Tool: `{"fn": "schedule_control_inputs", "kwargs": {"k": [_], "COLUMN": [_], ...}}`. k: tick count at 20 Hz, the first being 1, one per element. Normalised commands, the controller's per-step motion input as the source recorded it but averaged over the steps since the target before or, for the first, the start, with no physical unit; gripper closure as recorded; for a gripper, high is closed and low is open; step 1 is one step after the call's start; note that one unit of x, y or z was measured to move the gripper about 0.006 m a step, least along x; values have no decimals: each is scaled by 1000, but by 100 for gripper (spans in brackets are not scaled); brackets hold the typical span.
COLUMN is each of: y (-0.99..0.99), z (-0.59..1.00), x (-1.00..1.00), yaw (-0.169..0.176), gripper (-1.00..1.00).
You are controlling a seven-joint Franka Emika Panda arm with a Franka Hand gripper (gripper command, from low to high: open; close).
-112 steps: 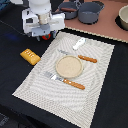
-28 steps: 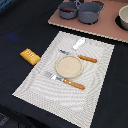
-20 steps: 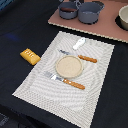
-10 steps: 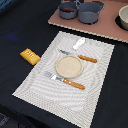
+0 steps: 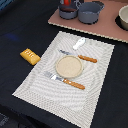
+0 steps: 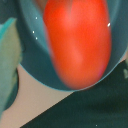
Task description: Interact with the objects in diverse but meaningful ways.
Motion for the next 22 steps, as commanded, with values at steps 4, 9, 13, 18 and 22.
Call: {"fn": "schedule_control_inputs", "kwargs": {"k": [4,9,13,18,22], "y": [50,-333,-876,-915,-976], "z": [19,323,366,278,225], "x": [69,-114,-233,-274,-153], "yaw": [-12,-21,-8,0,0], "gripper": [-100,-100,-100,-100,-100]}}
